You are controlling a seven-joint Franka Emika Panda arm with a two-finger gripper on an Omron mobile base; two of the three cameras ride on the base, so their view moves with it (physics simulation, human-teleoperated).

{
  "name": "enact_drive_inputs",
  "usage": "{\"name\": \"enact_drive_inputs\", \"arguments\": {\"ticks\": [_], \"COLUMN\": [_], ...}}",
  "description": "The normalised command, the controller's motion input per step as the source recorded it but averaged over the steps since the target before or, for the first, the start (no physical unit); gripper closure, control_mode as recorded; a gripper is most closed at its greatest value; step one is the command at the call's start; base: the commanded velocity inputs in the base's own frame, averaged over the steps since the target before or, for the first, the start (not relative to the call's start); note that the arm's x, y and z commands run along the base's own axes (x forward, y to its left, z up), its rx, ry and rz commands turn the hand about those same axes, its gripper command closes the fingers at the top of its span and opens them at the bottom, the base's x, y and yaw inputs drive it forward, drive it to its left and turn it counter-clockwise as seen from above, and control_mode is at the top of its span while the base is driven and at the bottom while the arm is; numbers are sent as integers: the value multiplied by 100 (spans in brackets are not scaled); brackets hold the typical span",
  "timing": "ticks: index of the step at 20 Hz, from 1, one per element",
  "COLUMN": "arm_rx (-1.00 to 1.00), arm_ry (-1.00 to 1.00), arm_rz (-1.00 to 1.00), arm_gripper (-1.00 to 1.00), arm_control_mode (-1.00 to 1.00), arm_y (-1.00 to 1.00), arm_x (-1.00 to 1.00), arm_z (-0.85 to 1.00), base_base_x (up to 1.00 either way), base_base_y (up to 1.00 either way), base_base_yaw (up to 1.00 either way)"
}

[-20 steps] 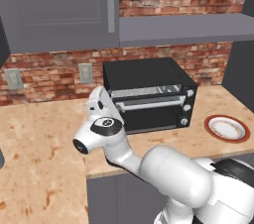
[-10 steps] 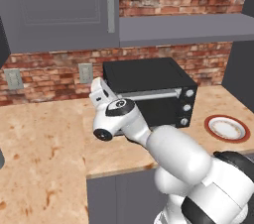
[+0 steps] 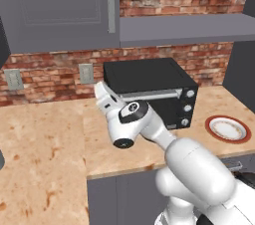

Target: Pick up the bagel from the plate, place it on the toaster oven rack, close the door, and set the timer.

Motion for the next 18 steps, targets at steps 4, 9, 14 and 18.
{"name": "enact_drive_inputs", "arguments": {"ticks": [4, 9, 14, 18], "arm_rx": [0, 6, 36, 35], "arm_ry": [-3, 11, 53, 58], "arm_rz": [6, -3, -29, -35], "arm_gripper": [-100, -100, -100, -100], "arm_control_mode": [-100, -100, -100, -100], "arm_y": [-5, -21, -87, -83], "arm_x": [-73, -21, -46, -59], "arm_z": [92, 87, 66, 65], "base_base_x": [0, 0, 0, 0], "base_base_y": [0, 0, 0, 0], "base_base_yaw": [0, 0, 0, 0]}}
